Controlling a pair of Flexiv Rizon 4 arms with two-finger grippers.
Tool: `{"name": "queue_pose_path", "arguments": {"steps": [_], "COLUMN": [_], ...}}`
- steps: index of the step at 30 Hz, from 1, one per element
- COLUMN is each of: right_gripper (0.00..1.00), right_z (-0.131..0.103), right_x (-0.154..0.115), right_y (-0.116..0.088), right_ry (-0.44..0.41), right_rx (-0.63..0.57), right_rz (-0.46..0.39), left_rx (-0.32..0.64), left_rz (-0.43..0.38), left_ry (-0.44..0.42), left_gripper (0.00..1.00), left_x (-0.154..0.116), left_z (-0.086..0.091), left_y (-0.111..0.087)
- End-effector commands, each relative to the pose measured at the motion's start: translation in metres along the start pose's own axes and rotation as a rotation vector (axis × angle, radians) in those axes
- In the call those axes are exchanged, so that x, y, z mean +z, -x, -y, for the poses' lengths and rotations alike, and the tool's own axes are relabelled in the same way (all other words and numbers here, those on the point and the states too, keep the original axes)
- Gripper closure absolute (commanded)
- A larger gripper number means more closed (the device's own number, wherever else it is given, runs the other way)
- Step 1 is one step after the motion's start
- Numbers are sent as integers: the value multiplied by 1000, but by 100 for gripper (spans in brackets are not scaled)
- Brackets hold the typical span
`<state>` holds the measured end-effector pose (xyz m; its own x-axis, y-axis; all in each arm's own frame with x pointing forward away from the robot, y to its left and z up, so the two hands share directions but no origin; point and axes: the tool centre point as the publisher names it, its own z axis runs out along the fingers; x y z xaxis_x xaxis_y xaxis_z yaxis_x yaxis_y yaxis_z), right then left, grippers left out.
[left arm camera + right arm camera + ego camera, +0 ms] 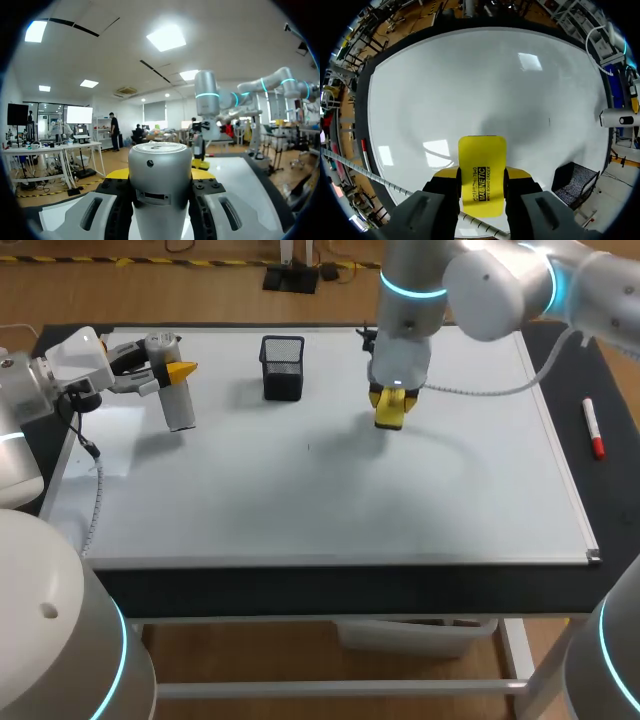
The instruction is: Pick up the inspection probe, press it on each red-marked spot on the whiteboard one by one, put down the probe, pick up the eraser, and wipe off all the red marks.
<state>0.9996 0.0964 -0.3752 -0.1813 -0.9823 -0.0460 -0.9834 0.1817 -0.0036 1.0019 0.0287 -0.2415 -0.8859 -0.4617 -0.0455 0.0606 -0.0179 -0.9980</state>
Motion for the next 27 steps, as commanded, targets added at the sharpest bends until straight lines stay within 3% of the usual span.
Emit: {"name": "queue_pose_path", "arguments": {"steps": [1, 14, 27], "right_gripper": [100, 100, 100], "right_z": [37, 102, 142], "right_x": [10, 21, 32], "right_y": [13, 36, 54], "right_ry": [70, 107, 124], "right_rx": [-16, -95, -130], "right_rz": [2, -31, -40], "left_rx": [2, 2, 2], "left_rz": [4, 4, 4], "left_ry": [-1, -1, -1], "left_gripper": [100, 100, 100], "left_x": [1, 1, 1], "left_z": [1, 1, 1], "left_y": [-1, -1, -1]}}
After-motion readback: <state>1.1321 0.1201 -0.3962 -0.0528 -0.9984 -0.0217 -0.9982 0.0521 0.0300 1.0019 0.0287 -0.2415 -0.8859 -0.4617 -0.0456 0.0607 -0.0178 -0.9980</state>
